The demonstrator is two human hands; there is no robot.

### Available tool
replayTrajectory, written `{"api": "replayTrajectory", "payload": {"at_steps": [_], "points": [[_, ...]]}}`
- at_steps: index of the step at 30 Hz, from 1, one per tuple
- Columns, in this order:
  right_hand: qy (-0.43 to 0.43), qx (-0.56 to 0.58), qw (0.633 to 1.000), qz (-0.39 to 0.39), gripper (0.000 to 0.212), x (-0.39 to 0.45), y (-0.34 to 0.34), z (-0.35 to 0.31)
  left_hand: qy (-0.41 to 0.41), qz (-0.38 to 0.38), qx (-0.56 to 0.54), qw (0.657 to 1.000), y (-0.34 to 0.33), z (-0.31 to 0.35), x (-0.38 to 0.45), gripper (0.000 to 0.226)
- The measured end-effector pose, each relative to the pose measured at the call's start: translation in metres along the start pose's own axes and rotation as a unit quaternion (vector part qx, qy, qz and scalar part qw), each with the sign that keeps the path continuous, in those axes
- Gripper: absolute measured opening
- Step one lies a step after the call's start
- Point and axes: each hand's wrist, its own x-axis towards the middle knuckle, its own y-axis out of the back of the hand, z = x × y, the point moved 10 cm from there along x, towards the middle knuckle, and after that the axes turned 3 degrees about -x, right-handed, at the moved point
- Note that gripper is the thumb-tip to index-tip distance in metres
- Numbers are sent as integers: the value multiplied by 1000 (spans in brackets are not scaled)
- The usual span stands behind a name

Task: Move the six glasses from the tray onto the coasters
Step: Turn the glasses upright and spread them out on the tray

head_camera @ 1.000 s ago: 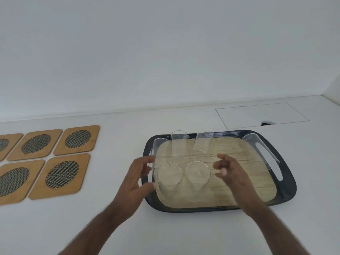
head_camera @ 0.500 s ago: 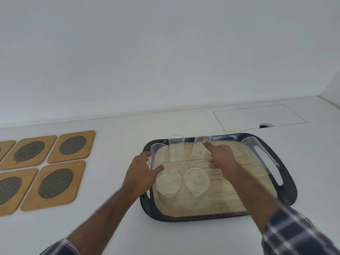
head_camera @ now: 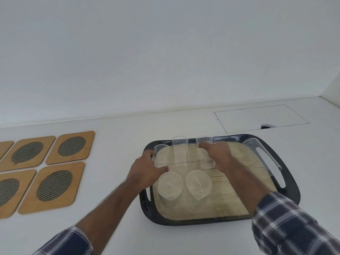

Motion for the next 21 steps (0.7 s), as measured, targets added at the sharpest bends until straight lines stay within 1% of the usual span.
{"api": "replayTrajectory", "payload": {"at_steps": [2,4,6,8,9,11,13,16,18,21], "points": [[10,32,999,1,32,1,9,1,1,-3,-3,1000,-2,-1,2,79],[45,46,998,5,35,2,19,-2,3,-7,-8,1000,-5,-3,3,77],[96,51,994,19,50,2,32,-7,5,-8,-7,1000,-6,-4,5,78],[140,31,989,43,69,-2,43,-12,7,-9,-4,1000,-8,-4,6,79],[160,18,986,54,74,-3,47,-14,8,-8,-5,1000,-9,-4,7,79],[188,4,980,66,75,-5,51,-17,10,-7,-11,1000,-10,-5,8,79],[199,-3,978,68,72,-6,51,-17,9,-8,-15,1000,-12,-5,9,81],[206,-5,976,72,60,-7,51,-14,12,-7,-18,1000,-12,-6,9,83],[211,-6,975,74,55,-8,50,-11,12,-7,-22,1000,-12,-6,9,80],[219,-8,973,73,57,-9,47,-9,11,-2,-27,1000,-11,-5,9,76]]}}
